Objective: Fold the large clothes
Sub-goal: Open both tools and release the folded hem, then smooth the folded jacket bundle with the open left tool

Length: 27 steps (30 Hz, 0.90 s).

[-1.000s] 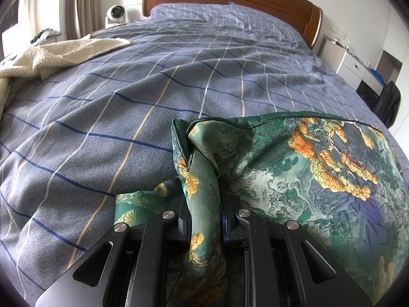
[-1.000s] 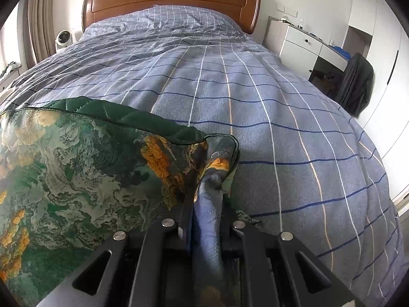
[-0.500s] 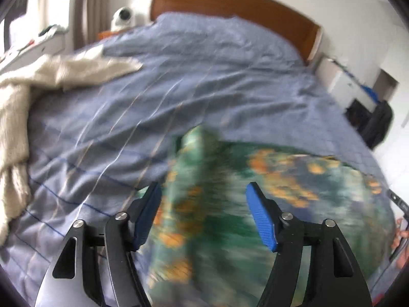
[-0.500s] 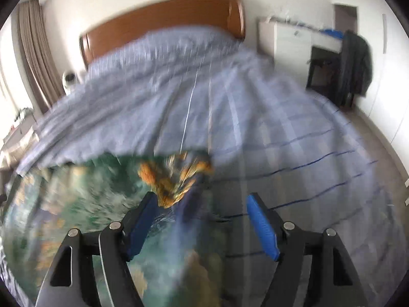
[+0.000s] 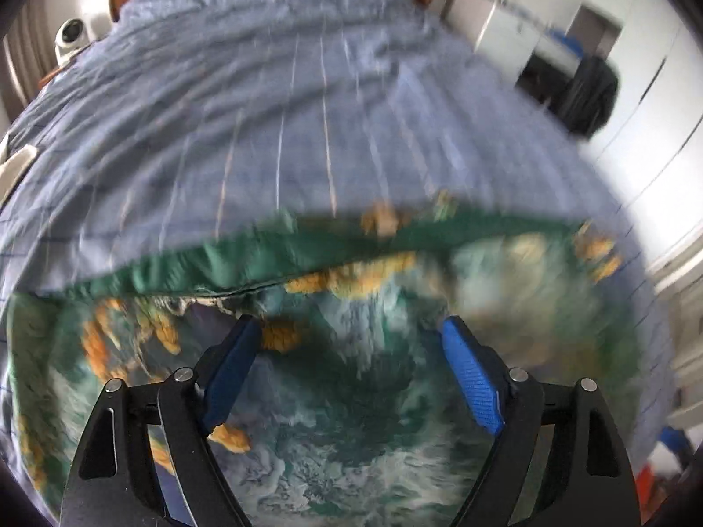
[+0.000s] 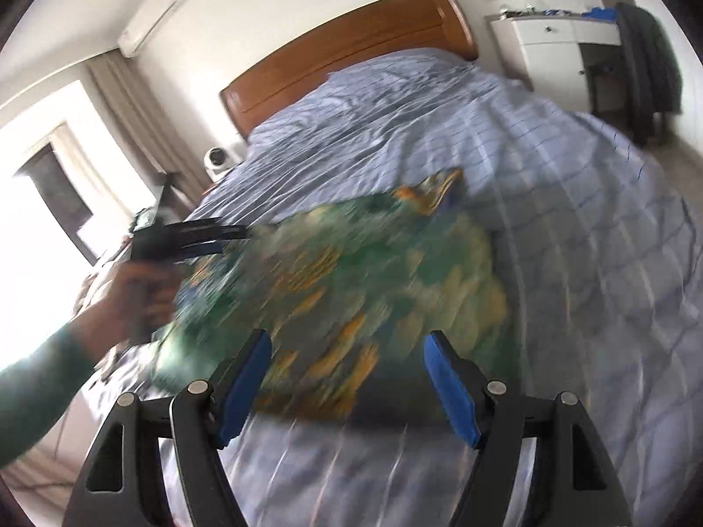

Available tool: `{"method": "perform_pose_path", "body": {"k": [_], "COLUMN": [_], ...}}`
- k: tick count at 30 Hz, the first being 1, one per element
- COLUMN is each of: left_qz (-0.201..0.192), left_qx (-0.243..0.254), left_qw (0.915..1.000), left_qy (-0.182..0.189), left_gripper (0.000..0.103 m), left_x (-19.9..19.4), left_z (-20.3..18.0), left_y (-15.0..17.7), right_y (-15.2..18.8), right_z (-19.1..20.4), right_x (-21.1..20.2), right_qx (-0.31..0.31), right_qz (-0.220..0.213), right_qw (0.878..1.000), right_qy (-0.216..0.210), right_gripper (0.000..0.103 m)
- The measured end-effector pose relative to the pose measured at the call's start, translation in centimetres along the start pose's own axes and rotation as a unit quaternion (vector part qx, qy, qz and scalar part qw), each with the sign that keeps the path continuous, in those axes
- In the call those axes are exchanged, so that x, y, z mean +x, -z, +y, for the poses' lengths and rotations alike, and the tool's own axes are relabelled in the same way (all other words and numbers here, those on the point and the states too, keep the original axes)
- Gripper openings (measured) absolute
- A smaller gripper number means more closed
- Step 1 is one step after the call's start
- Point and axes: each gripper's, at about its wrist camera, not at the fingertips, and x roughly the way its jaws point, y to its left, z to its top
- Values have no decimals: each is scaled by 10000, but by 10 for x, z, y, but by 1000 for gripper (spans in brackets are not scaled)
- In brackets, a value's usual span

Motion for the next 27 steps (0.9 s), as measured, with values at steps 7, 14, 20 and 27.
{"method": "perform_pose_path", "body": {"k": [7, 14, 20, 27], "left_qz": [-330, -537, -623, -630], "left_qx": [803, 1012, 735, 659], "left_qw": [9958, 9916, 9928, 9929], "left_qy": [-278, -605, -708, -758], "left_gripper": [86, 88, 87, 87], "left_x": [-21, -31, -40, -45], "left_z": [-32, -38, -35, -37], "left_y": [50, 90, 102, 109], "right_y": [47, 66, 74, 75], "right_z": [-4, -18, -11, -8], "right_x": [-22, -27, -32, -27], "right_qx": [108, 730, 845, 754], "right_qz": [232, 150, 115, 222], "right_qw": [9996, 9971, 9963, 9968], "right_qy": [90, 133, 79, 113], "right_gripper": [74, 74, 74, 74]}}
